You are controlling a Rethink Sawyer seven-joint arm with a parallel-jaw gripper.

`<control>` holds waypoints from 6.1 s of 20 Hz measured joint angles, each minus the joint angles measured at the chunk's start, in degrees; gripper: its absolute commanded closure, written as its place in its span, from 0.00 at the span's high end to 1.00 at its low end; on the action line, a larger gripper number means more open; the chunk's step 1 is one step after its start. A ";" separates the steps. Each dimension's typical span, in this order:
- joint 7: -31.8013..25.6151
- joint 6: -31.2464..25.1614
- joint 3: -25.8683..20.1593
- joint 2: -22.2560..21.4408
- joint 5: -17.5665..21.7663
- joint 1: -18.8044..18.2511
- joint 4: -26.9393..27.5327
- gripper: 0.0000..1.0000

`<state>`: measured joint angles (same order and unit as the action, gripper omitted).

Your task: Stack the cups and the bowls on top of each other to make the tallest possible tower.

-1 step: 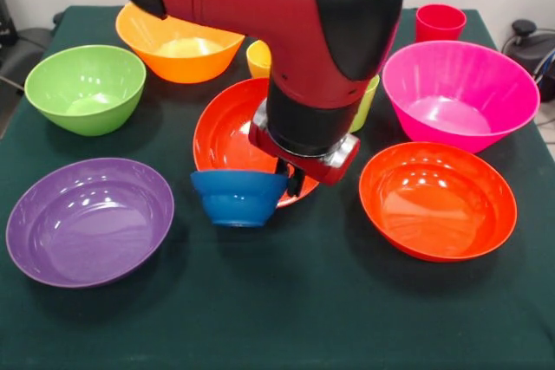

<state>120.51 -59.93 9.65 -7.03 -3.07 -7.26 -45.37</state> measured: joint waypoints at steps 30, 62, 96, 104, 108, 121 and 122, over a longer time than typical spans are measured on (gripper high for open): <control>0.00 0.89 -0.79 4.12 0.01 -1.01 9.14 0.00; 0.01 -1.86 -0.80 3.31 -0.02 -0.69 12.49 1.00; 0.00 -1.83 -0.94 -9.47 0.02 -0.77 -3.33 1.00; -0.01 -0.43 -1.47 -12.06 0.02 -2.44 -7.45 1.00; -0.01 0.28 -2.22 -13.35 0.27 -3.52 -9.65 1.00; -0.01 2.61 -4.44 -16.57 3.28 -5.06 -15.45 1.00; -0.01 2.82 -4.63 -16.80 3.54 -5.20 -15.90 1.00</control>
<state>120.50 -57.11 5.03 -23.83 0.47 -12.45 -61.27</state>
